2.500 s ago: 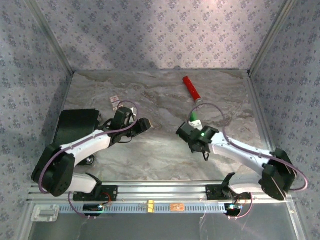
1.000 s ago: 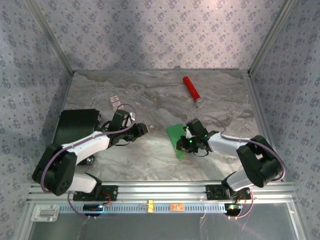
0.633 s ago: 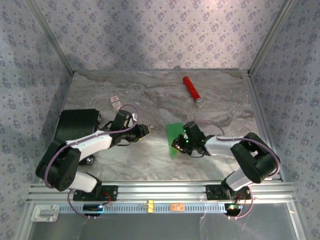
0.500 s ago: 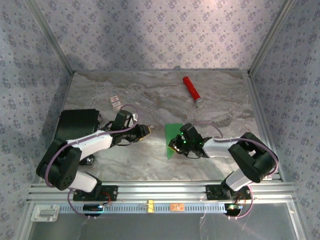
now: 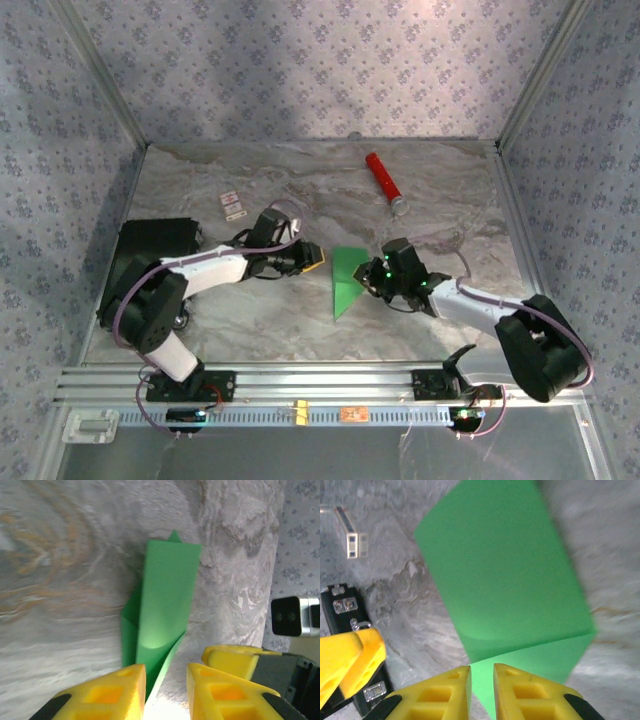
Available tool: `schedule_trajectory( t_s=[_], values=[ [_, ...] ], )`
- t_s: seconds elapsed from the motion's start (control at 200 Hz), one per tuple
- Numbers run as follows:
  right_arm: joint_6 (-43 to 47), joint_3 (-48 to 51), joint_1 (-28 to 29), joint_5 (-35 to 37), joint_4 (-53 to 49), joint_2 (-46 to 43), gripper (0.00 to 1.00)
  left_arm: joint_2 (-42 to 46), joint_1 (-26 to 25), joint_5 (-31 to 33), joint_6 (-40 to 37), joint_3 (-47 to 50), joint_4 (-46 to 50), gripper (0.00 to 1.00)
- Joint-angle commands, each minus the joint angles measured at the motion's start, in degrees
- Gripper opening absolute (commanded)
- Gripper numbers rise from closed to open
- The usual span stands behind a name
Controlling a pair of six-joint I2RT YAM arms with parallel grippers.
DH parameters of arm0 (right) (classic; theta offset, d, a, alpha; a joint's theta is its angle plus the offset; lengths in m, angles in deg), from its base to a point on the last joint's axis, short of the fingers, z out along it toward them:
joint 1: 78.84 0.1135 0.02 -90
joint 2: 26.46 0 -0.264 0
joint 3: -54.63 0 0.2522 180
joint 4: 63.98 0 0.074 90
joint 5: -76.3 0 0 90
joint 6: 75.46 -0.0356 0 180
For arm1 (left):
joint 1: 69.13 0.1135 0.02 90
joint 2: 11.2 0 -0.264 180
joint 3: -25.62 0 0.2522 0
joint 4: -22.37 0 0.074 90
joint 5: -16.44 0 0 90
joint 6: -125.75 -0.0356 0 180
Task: Fold a paper plane with a square sheet of paper (pick it up from the middle)
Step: Fold the wing for the fifth time at the center of the table.
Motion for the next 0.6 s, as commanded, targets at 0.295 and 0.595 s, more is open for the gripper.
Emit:
schedule_trajectory(
  t_s=[0.295, 0.595],
  values=[
    [8.13, 1.23, -6.31, -5.75, -6.13, -0.79, 0.21, -13.78, -3.59, -3.22, -0.84, -12.17, 1.03, 0.21],
    [9.91, 1.49, -7.70, -9.01, -5.38, 0.10, 0.29, -18.15, -2.79, -1.90, -1.33, -10.22, 2.27, 0.18]
  ],
)
